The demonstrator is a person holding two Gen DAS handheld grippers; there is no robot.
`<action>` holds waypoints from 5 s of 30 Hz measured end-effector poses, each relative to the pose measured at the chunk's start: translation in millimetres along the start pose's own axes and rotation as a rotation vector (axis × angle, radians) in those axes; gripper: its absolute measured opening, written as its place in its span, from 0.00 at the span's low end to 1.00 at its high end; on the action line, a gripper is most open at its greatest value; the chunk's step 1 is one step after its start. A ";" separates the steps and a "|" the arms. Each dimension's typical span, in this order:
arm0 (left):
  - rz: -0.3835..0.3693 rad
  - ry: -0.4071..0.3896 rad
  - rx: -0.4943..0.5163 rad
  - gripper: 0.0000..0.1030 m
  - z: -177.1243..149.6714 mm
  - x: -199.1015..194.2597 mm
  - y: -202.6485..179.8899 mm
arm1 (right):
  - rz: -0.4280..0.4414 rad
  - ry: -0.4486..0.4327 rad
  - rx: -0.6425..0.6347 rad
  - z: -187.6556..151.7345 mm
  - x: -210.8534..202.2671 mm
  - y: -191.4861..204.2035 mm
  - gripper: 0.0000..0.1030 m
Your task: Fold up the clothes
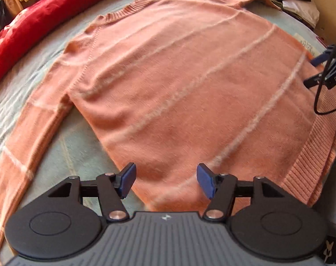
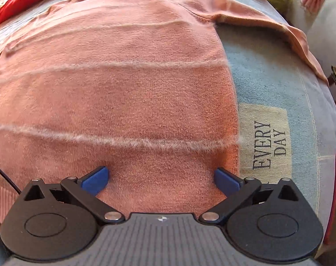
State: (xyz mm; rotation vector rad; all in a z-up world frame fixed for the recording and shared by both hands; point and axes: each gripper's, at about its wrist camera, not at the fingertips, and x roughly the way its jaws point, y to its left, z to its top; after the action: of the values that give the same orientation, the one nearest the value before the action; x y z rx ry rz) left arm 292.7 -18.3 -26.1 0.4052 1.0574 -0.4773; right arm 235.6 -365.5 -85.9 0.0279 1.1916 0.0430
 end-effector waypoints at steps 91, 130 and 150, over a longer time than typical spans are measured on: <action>0.229 -0.080 -0.452 0.81 148.3 104.6 48.6 | 0.201 -0.411 -0.013 280.5 81.3 -65.7 1.00; 0.230 -0.042 -0.453 0.87 172.8 121.7 19.4 | 0.128 -0.376 -0.021 269.4 129.7 -103.7 1.00; 0.228 -0.009 -0.493 0.87 170.5 126.3 18.3 | -0.046 -0.390 0.286 172.5 65.8 -205.7 1.00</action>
State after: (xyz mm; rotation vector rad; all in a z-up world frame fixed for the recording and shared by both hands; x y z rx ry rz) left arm 478.0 -116.4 -63.3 0.0818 1.0643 -0.0078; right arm 424.0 -567.5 -92.3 0.2496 0.8007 -0.1672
